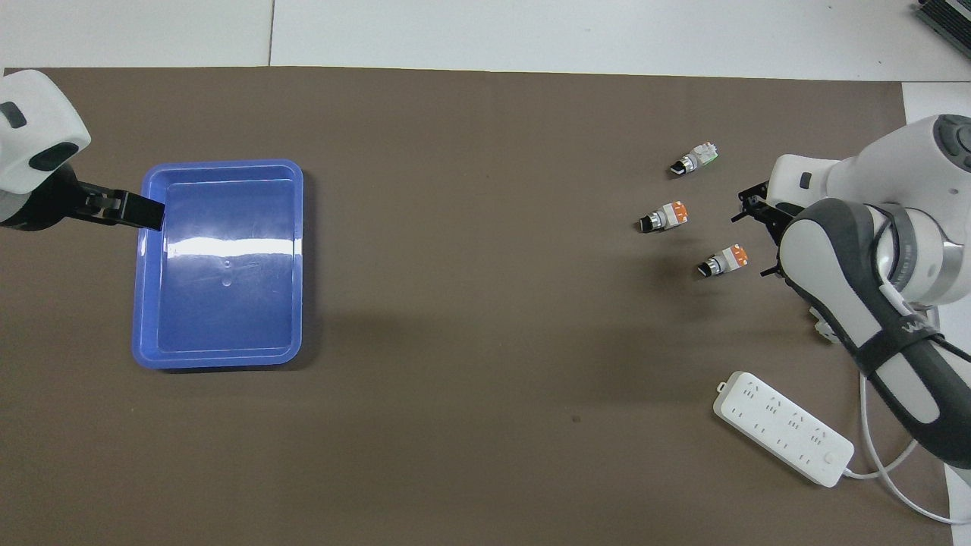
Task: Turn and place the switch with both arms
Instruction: 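Lower the right gripper and grasp the nearest switch connector, then lift the switch with the right gripper while the left gripper approaches, then grasp the switch end with the left gripper beside the right gripper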
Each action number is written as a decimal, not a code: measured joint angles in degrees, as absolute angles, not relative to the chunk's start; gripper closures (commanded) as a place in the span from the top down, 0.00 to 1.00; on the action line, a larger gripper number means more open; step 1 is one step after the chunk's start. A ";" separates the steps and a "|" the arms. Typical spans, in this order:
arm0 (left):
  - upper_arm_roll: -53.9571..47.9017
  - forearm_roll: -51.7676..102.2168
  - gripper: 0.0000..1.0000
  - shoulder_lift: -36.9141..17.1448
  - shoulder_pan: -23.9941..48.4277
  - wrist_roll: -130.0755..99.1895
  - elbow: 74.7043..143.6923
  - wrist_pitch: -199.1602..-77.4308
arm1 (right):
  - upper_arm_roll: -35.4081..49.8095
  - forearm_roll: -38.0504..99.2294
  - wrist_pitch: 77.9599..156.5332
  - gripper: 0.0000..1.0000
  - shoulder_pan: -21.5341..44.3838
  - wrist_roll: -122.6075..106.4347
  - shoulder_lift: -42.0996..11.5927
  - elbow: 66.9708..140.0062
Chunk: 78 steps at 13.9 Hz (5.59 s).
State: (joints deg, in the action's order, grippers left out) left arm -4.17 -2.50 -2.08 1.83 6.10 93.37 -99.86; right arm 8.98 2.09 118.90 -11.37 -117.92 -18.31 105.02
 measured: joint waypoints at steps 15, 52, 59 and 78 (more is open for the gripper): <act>-4.17 -2.50 1.00 -2.08 1.83 6.13 93.38 -100.15 | 9.18 6.97 123.23 0.00 -14.13 -123.56 -23.95 106.87; -5.46 44.74 0.50 5.11 10.71 -10.26 112.88 -112.53 | 10.76 50.34 127.30 0.00 11.88 -94.86 -7.30 108.70; -5.72 54.03 0.37 2.96 19.30 -13.55 114.41 -124.98 | 10.73 53.87 127.54 0.00 12.87 -94.69 -6.38 109.40; -4.77 59.95 0.25 0.59 17.78 -13.73 112.21 -124.81 | 10.70 53.99 130.51 0.00 14.06 -92.74 -5.04 110.50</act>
State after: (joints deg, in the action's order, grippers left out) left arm -4.77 59.95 0.59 17.78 -13.73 112.21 -124.81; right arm 10.70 53.99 130.51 14.06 -92.74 -5.04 110.50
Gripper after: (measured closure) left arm 0.736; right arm 0.590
